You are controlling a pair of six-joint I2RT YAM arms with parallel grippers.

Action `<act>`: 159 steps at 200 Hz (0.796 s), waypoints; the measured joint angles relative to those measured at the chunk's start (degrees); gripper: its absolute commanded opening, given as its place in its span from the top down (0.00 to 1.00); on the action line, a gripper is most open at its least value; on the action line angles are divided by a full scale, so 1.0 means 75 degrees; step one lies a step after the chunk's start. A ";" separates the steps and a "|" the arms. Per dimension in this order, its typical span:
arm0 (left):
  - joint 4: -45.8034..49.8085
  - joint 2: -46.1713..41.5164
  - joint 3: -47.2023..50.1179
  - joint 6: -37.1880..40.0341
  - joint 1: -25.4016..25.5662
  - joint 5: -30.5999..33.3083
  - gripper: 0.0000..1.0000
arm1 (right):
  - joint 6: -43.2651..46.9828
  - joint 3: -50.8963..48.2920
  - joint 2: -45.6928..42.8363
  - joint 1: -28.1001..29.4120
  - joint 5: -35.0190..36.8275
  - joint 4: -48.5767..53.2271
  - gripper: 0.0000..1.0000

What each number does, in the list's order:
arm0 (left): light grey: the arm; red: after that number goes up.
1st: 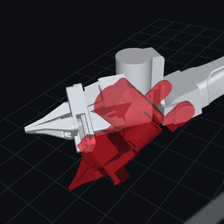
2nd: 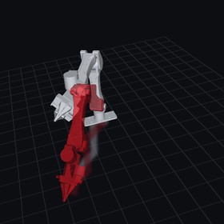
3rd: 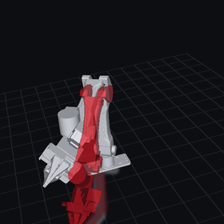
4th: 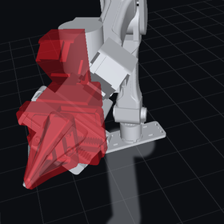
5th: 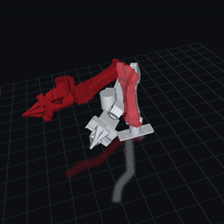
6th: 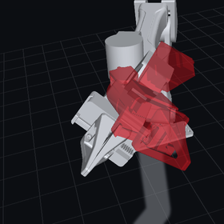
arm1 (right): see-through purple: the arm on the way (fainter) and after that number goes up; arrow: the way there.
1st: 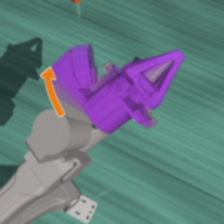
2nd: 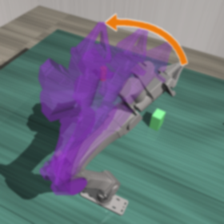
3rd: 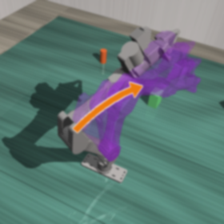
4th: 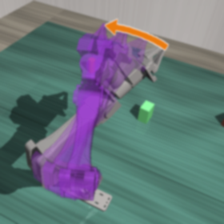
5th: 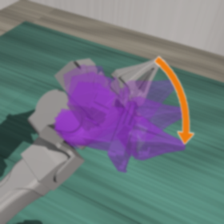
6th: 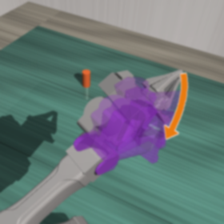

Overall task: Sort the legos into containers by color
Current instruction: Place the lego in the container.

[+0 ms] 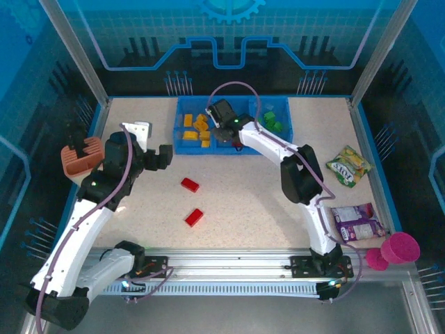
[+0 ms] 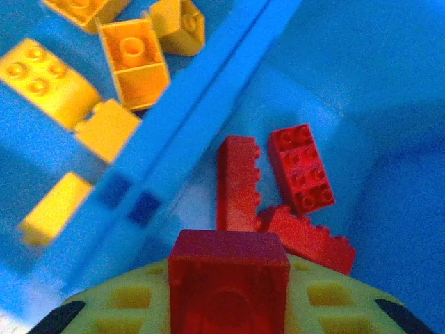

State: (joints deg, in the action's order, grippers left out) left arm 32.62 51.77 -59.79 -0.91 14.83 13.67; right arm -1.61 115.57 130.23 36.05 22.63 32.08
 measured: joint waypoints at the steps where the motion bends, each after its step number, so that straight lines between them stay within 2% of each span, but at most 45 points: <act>1: -0.0003 0.0000 0.0000 0.0000 0.0000 0.0000 0.01 | 0.0006 0.0032 0.0023 -0.0009 0.0006 0.0000 0.72; 87: -0.0026 0.0023 0.0000 -0.0003 -0.0003 -0.0003 0.01 | 0.0562 0.2579 0.1769 -0.0775 -0.0076 0.0460 0.68; 159: -0.0055 0.0163 0.0000 -0.0012 -0.0006 -0.0006 0.01 | 0.0673 0.3255 0.2040 -0.1370 -0.0478 0.0702 0.54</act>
State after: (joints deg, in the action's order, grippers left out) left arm 32.21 52.99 -59.79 -0.99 14.79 13.63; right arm 3.44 139.98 145.53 25.78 19.05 37.34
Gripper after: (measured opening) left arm 0.992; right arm 0.430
